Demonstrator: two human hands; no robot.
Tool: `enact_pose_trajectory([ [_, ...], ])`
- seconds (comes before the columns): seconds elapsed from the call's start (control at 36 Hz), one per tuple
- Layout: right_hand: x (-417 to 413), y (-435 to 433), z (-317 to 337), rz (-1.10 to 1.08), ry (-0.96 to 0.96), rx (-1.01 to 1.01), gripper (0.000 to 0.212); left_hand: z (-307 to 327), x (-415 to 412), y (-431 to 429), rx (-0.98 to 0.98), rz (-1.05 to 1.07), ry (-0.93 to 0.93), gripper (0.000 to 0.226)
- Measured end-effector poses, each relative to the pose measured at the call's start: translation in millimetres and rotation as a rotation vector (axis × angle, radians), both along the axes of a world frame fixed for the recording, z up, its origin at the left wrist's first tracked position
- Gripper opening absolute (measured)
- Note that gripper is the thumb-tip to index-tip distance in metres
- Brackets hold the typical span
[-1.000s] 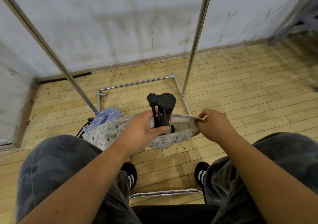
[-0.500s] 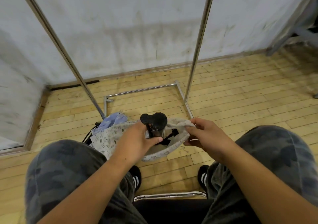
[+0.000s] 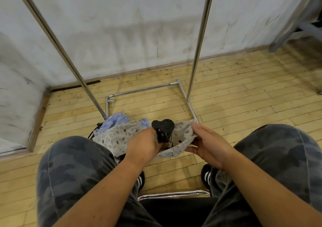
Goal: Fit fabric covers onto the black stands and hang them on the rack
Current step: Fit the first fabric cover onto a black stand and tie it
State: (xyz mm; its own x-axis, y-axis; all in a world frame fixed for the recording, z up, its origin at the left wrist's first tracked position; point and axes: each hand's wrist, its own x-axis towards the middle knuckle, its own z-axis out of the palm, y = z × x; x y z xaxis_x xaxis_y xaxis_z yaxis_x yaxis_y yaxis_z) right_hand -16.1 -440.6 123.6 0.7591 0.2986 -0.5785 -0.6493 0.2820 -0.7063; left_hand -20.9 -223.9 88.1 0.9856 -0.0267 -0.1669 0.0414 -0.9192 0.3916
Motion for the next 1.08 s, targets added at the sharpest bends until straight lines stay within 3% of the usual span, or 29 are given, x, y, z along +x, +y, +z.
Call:
enact_pose_trajectory([
  [0.11, -1, -1, 1, 0.063, -0.056, -0.041, 0.037, 0, 3, -3, -0.086, -0.085, 0.045, 0.019],
  [0.19, -1, -1, -1, 0.077, -0.112, -0.146, 0.034, -3, 5, 0, -0.309, -0.145, 0.079, 0.03],
  [0.36, 1, -3, -7, 0.008, -0.201, -0.314, 0.027, 4, 9, 3, -0.414, -0.037, 0.195, 0.019],
  [0.64, 0, -2, -15, 0.105, -0.292, -0.45, 0.013, 4, 12, -2, -0.652, 0.048, 0.237, 0.038],
  [0.78, 4, -5, -25, 0.088, -0.277, -0.513, 0.012, 13, 14, -1, -0.805, 0.257, 0.242, 0.022],
  [0.94, 3, -4, -25, 0.1, -0.341, -0.453, 0.006, 29, 15, -5, -0.969, 0.4, 0.228, 0.029],
  [1.0, 3, -3, -22, 0.093, -0.341, -0.415, 0.01, 33, 14, -5, -1.005, 0.409, 0.271, 0.045],
  [1.08, 2, -3, -22, 0.105, -0.359, -0.422, 0.013, 36, 12, -5, -0.894, 0.386, 0.275, 0.071],
])
